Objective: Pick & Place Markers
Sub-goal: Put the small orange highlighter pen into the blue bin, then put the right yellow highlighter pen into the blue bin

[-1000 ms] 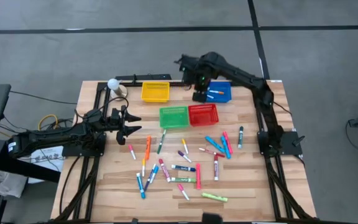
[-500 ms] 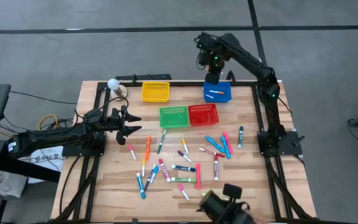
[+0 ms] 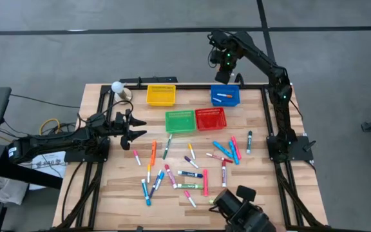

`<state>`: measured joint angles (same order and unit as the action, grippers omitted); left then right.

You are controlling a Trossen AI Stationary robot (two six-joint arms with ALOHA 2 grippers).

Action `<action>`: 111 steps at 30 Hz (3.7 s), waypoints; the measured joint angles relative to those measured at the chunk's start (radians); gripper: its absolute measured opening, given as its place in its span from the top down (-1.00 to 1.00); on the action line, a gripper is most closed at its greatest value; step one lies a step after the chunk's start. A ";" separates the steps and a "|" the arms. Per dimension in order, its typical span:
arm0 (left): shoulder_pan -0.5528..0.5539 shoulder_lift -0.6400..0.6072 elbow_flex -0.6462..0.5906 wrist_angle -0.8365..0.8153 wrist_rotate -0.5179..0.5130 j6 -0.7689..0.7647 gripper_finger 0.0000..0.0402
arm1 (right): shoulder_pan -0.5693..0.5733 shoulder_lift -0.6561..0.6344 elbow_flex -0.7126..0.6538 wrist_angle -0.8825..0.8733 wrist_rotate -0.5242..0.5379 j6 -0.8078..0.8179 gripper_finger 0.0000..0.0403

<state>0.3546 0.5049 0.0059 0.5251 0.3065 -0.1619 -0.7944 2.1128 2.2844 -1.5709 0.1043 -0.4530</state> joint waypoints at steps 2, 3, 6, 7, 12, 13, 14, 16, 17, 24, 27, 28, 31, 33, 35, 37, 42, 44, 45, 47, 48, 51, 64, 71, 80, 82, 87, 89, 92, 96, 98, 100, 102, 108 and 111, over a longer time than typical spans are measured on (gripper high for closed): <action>0.000 0.000 0.000 0.000 0.000 0.000 -0.02 | 0.002 0.000 -0.020 0.000 0.000 0.000 0.78; 0.000 0.000 0.000 0.000 0.000 0.000 -0.02 | 0.002 0.000 -0.034 -0.001 0.000 0.000 0.78; 0.000 0.000 0.000 0.000 0.000 0.000 -0.02 | 0.002 0.000 -0.101 0.009 -0.001 0.000 0.78; 0.000 0.000 0.000 0.000 0.000 0.000 -0.02 | 0.002 0.000 -0.128 0.016 -0.001 0.000 0.78; 0.000 0.000 0.000 0.000 0.000 0.000 -0.02 | 0.001 0.001 -0.285 0.084 -0.002 0.000 0.78; 0.000 0.000 0.000 0.000 0.000 0.000 -0.02 | 0.000 0.001 -0.317 0.102 -0.002 -0.001 0.78; 0.000 0.000 0.000 0.000 0.000 0.000 -0.02 | 0.000 0.001 -0.347 0.123 -0.003 -0.004 0.77; 0.000 0.000 0.000 0.000 0.000 0.000 -0.02 | 0.000 0.001 -0.403 0.161 -0.004 -0.013 0.77; 0.000 0.000 0.000 0.000 0.000 0.000 -0.02 | 0.000 0.001 -0.427 0.175 -0.005 -0.017 0.77; 0.000 0.000 0.000 0.000 0.000 0.000 -0.02 | 0.000 0.001 -0.543 0.312 -0.038 -0.019 0.77; 0.000 0.000 0.000 0.000 0.000 0.000 -0.02 | 0.001 0.001 -0.566 0.353 -0.038 -0.027 0.77; 0.000 0.000 0.000 0.000 0.000 0.000 -0.02 | 0.002 0.001 -0.573 0.378 -0.038 -0.034 0.77; 0.000 0.000 0.000 0.000 0.000 0.000 -0.02 | 0.002 0.001 -0.593 0.416 -0.063 -0.044 0.77; 0.000 0.000 0.000 0.000 0.000 0.000 -0.02 | 0.002 0.000 -0.609 0.450 -0.079 -0.045 0.77; 0.000 0.000 0.000 0.000 0.000 0.000 -0.02 | 0.002 0.000 -0.629 0.462 -0.079 -0.045 0.77; 0.000 0.000 0.000 0.000 0.000 0.000 -0.02 | 0.002 0.001 -0.639 0.472 -0.079 -0.046 0.77; 0.000 0.000 0.000 0.000 0.000 0.000 -0.02 | 0.000 0.000 -0.669 0.509 -0.079 -0.053 0.77; 0.000 0.000 0.000 0.000 0.000 0.000 -0.02 | 0.000 0.000 -0.688 0.528 -0.080 -0.053 0.77; 0.000 0.000 0.000 0.000 0.000 0.000 -0.02 | 0.000 0.000 -0.698 0.529 -0.079 -0.054 0.77; 0.000 0.000 0.000 0.000 0.000 0.000 -0.02 | 0.000 0.000 -0.705 0.543 -0.079 -0.053 0.77; 0.000 0.000 0.000 0.000 0.000 0.000 -0.02 | 0.000 0.000 -0.705 0.549 -0.079 -0.053 0.77; 0.000 0.000 0.000 0.000 0.000 0.000 -0.02 | 0.000 0.000 -0.705 0.568 -0.079 -0.054 0.77; 0.000 0.000 0.000 0.000 0.000 0.000 -0.02 | 0.000 0.000 -0.705 0.562 -0.079 -0.053 0.75; 0.000 0.000 0.000 0.000 0.000 0.000 -0.02 | 0.000 0.000 -0.705 0.558 -0.078 -0.053 0.52; 0.000 0.000 0.000 0.000 0.000 0.000 -0.02 | 0.002 0.000 -0.675 0.490 -0.074 -0.002 0.25; 0.000 0.000 0.000 0.000 0.000 0.000 -0.02 | 0.005 0.000 -0.651 0.440 -0.074 0.018 0.24; 0.000 0.000 0.000 0.000 0.000 0.000 -0.02 | 0.027 0.000 -0.564 0.306 -0.075 0.037 0.25; 0.000 0.000 0.000 0.000 0.000 0.000 -0.02 | 0.041 -0.003 -0.527 0.274 -0.076 0.051 0.26; 0.000 0.000 0.000 0.000 0.000 0.000 -0.02 | 0.067 -0.027 -0.485 0.260 -0.079 0.071 0.28; 0.000 0.000 0.000 0.000 0.000 0.000 -0.02 | 0.106 -0.092 -0.461 0.262 -0.079 0.090 0.30; 0.000 0.000 0.000 0.000 0.000 0.000 -0.02 | 0.126 -0.136 -0.460 0.262 -0.079 0.109 0.31; 0.000 0.000 0.000 0.000 0.000 0.000 -0.02 | 0.147 -0.181 -0.460 0.260 -0.079 0.143 0.31; 0.000 0.000 0.000 0.000 0.000 0.000 -0.02 | 0.170 -0.231 -0.460 0.259 -0.080 0.181 0.31; 0.000 0.000 0.000 0.000 0.000 0.000 -0.02 | 0.281 -0.361 -0.460 0.253 -0.082 0.273 0.30; 0.000 0.000 0.000 -0.001 0.000 0.000 -0.02 | 0.351 -0.413 -0.460 0.243 -0.082 0.300 0.30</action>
<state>0.3542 0.5053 0.0059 0.5245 0.3065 -0.1617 -0.4436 1.6995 1.8248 -1.3280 0.0223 -0.1528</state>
